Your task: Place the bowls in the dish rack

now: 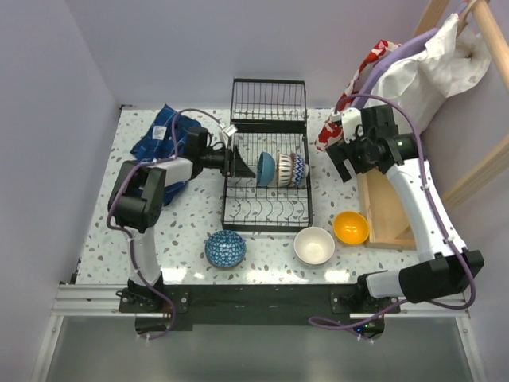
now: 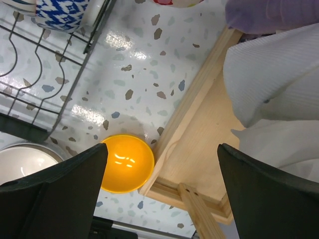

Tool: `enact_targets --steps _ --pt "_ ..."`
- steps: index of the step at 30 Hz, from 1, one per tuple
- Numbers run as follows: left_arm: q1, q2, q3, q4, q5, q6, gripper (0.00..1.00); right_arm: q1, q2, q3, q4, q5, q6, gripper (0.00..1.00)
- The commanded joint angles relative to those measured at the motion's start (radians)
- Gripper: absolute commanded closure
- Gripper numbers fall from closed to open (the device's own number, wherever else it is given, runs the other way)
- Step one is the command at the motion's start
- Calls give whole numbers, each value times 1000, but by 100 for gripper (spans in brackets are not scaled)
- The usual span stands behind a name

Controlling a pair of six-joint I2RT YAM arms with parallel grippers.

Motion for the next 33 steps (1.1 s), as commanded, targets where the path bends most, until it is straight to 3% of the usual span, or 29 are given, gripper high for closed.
enact_targets --steps 1,5,10,18,23,26,27,30,33 --pt "42 -113 -51 -201 2 200 32 5 -62 -33 42 -22 6 4" --pt "42 -153 -45 -345 -30 298 28 3 -95 -67 47 -36 16 4" --pt "54 -262 -39 -563 -76 535 28 5 -150 -113 61 -39 16 4" --pt "54 -403 12 -760 39 686 29 5 -213 -216 102 -56 34 3" --pt "54 -584 58 -930 -239 780 30 6 -240 -224 111 -56 14 4" --pt "22 -714 55 -1086 -324 993 30 5 -245 -233 116 -79 -4 4" --pt "13 -736 59 -1213 -340 1127 30 6 -243 -236 117 -81 -6 4" --pt "-10 -752 96 -1472 -383 1345 33 5 -239 -227 125 -92 0 4" --pt "-54 -782 52 -1536 -459 1398 37 5 -236 -219 127 -110 17 4"
